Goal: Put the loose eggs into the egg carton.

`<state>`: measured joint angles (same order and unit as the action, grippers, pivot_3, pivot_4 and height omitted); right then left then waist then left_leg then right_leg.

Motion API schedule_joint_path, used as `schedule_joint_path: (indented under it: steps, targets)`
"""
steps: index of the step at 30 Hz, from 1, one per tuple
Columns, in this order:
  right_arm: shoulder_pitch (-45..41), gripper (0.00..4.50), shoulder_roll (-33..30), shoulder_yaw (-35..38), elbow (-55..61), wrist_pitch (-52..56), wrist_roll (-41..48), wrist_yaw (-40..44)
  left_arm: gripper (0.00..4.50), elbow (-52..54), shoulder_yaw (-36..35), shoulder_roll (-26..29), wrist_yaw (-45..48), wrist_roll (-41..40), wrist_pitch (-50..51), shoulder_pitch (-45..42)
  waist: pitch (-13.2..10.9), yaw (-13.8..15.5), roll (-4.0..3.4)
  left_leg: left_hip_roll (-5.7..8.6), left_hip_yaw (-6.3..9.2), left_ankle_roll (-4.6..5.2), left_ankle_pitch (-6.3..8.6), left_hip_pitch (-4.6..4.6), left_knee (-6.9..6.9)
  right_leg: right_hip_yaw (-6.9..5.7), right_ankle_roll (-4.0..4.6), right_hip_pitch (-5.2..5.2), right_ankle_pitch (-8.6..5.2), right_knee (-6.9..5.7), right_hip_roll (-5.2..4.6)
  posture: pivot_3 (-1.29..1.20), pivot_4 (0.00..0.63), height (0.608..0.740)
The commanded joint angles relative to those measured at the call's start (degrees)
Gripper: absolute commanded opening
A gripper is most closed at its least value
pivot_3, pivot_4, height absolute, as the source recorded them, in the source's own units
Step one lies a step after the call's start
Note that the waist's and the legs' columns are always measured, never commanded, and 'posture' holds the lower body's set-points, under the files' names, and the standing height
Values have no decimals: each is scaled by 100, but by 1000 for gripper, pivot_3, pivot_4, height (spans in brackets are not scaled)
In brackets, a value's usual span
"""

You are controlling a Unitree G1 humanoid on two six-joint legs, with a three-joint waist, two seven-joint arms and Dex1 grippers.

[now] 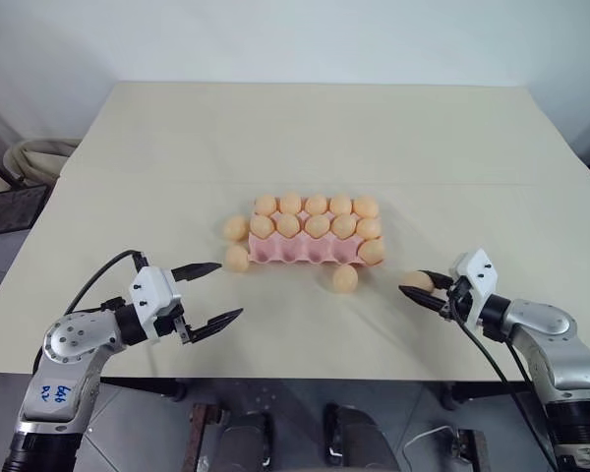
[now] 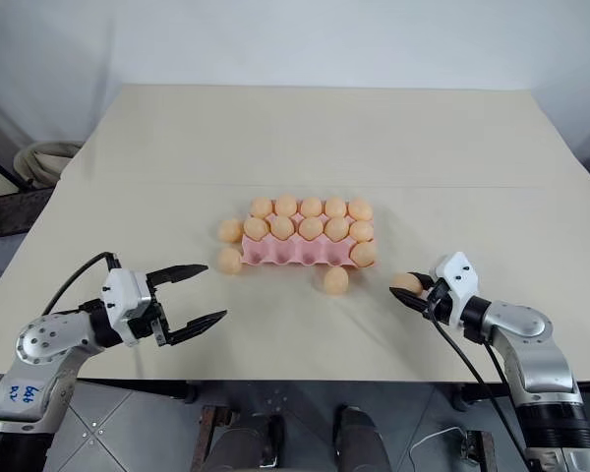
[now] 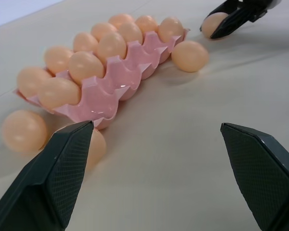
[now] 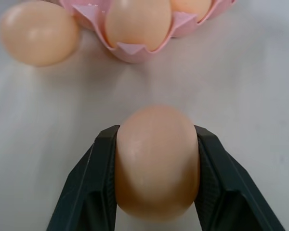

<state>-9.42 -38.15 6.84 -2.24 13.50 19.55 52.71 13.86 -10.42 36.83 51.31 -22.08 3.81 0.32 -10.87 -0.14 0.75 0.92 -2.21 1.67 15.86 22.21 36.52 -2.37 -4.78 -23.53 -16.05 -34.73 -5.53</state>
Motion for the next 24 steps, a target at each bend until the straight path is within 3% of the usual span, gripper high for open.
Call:
schedule_joint_path:
  steps: [1, 10, 17, 24]
  targets:
    - [-277, 1572, -88, 140, 651, 212, 413, 161, 4500, 152, -319, 29, -154, -89, -43, 110, -1, -9, -2, 0, 0, 0, 0, -1, 0, 1, 0, 0, 0, -1, 0, 0, 150, 740]
    - [-1917, 1572, 678, -1070, 1008, 1294, 99, -437, 4500, 146, -523, -86, -510, -4, -61, 450, -3, -96, -4, -5, 2, -4, 0, 3, 0, -3, 6, -10, -1, -10, 1, 0, 150, 740]
    - [-2353, 1572, 961, -1383, 370, 1228, -378, -733, 4500, 332, -579, -92, -694, 5, -59, 605, -3, -64, -4, -4, 2, 11, 8, 20, -1, -30, 4, -18, 1, 9, -8, 0, 150, 740]
    - [-2067, 3943, 862, -919, 810, 1110, 172, -315, 4500, 531, -338, -130, -815, -51, 144, 372, -3, -74, -5, -6, 1, 15, 10, 19, -7, -40, 3, -19, 1, 9, -7, 0, 150, 740]
